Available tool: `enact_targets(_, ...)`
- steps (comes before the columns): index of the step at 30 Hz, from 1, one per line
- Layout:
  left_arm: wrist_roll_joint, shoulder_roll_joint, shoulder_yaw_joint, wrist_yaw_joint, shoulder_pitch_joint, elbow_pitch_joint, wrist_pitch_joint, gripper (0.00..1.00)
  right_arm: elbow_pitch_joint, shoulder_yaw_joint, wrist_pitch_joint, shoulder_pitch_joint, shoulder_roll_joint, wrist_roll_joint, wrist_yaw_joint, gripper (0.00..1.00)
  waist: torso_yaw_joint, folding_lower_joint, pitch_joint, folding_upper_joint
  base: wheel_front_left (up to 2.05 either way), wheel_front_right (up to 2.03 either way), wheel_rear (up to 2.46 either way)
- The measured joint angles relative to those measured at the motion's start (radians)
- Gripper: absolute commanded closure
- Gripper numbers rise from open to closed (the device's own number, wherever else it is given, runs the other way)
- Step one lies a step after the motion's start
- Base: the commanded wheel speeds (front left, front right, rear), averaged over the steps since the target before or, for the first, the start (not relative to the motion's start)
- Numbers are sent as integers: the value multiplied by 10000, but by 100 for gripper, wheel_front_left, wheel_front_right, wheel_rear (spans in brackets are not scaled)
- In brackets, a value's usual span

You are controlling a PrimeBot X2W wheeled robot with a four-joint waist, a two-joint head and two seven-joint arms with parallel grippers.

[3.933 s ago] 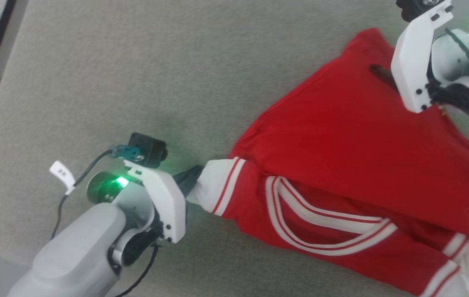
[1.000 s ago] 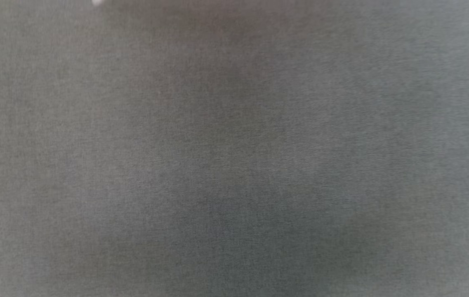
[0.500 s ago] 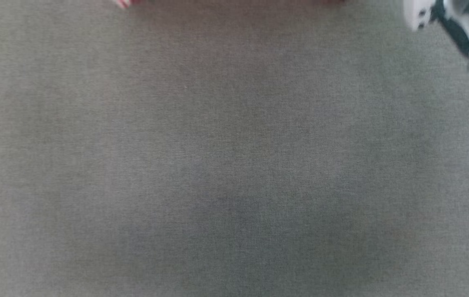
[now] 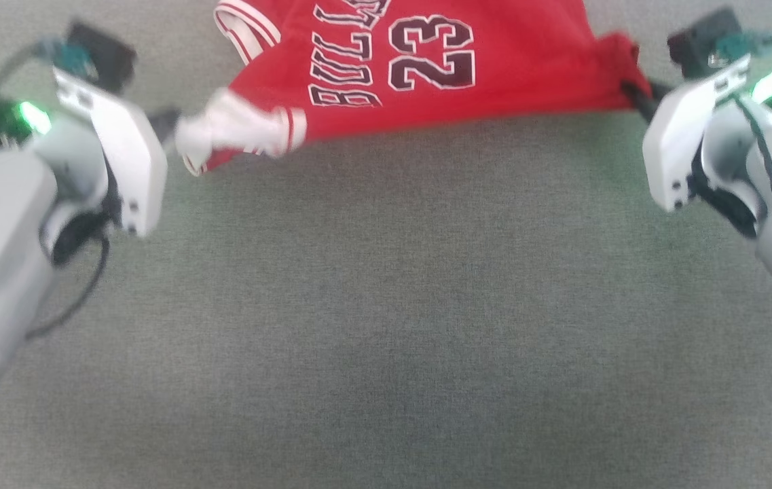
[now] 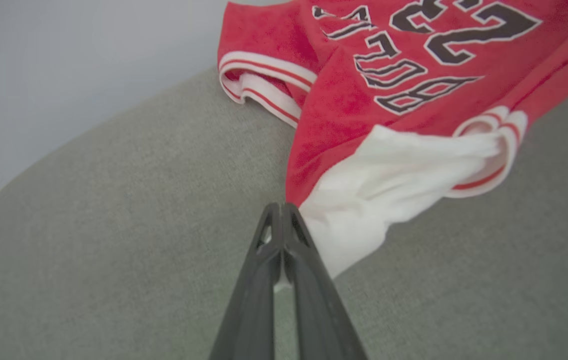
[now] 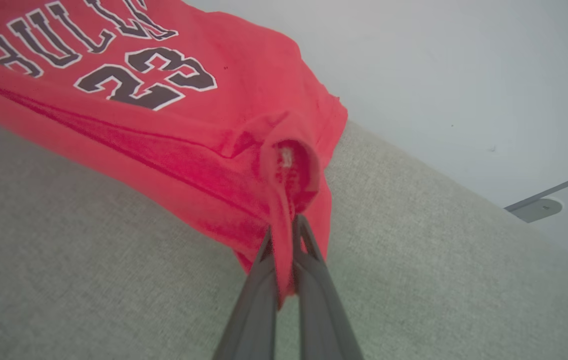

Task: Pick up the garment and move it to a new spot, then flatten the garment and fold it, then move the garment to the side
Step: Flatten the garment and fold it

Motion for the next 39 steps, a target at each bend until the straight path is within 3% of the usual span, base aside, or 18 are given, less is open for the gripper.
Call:
enact_targets(4, -430, 746, -86, 566, 1242, -1649, 589, 100, -1227, 299, 616, 835, -690, 708, 2, 100, 18, 0, -196, 0, 0, 0, 0)
enact_targets(16, -1772, 3214, -102, 3225, 4757, -6993, 1749, 100, -4811, 433, 2268, 3448, -2918, 2067, 2, 100, -139, 0, -472, 0, 0, 0, 0)
enact_targets(24, -2452, 4054, -297, 4489, 6402, -8970, 1902, 100, -6882, -29, 3185, 5127, -4029, 2560, 0, 100, -210, 0, -576, 0, 0, 0, 0)
enact_targets(30, -2803, 4389, -347, 4982, 7031, -9672, 1881, 100, -7762, -807, 3404, 6321, -4395, 2748, 0, 100, -262, 0, -592, 0, 0, 0, 0)
enact_targets(39, -2821, 5358, -73, 5643, 7157, -10834, 2023, 100, -8757, -2447, 3894, 7541, -4339, 2416, 2, 100, -456, 0, -680, 0, 0, 0, 0)
